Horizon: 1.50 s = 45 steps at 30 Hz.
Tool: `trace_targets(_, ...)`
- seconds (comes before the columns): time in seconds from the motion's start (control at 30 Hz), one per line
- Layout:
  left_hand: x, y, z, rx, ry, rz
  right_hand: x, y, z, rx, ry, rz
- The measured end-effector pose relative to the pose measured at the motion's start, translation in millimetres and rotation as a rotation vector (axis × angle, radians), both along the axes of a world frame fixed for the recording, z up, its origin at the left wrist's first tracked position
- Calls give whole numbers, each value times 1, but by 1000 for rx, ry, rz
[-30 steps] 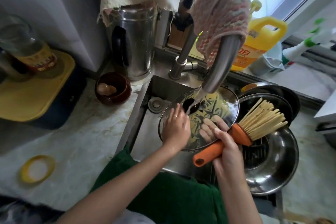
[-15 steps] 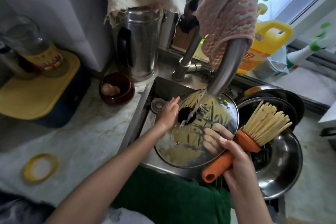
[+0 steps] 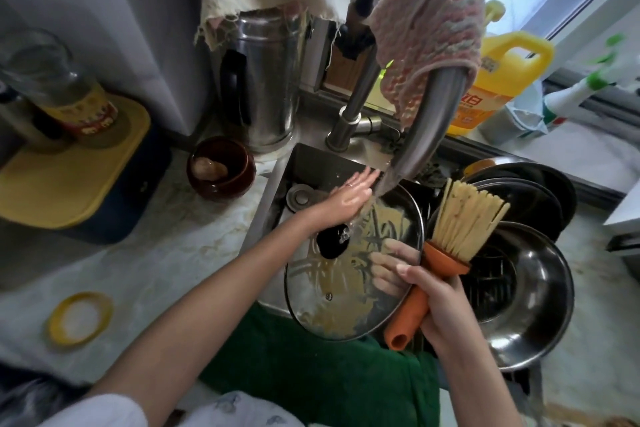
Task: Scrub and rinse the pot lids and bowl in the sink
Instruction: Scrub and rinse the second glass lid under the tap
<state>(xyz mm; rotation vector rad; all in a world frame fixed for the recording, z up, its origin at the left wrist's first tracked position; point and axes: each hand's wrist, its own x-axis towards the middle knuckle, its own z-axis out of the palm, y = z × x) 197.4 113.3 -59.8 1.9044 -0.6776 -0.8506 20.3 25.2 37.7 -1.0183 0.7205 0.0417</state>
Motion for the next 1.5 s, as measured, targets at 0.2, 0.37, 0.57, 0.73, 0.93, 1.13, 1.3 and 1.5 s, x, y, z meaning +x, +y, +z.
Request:
trace_targets(0.2,-92,-10,27,-128,-103,362,3,21,-18,-184,-40,-45)
trace_targets(0.37,-41,-14,23,-47,23,594,11,27,-14,-280,-56,123)
trace_targets(0.57,-58,-1,27,-238,-100,463,18,24,-12,-243,-68,146)
trace_targets(0.73,-63,-2,23,-48,-122,502,20,29,-16,-221,-40,83)
trace_targets(0.93,-47,3,15,-131,-40,458,19,32,-20,-147,-43,23)
trace_targets(1.13,-97,7,33,-165,-328,176,20,23,-28,-61,-21,-202)
trace_targets(1.3,-109,63,18,-44,-455,-118,16,17,-26,172,-56,-353)
trace_targets(1.5,-58,45,-2,42,59,343,13,20,-7,63,-105,-349)
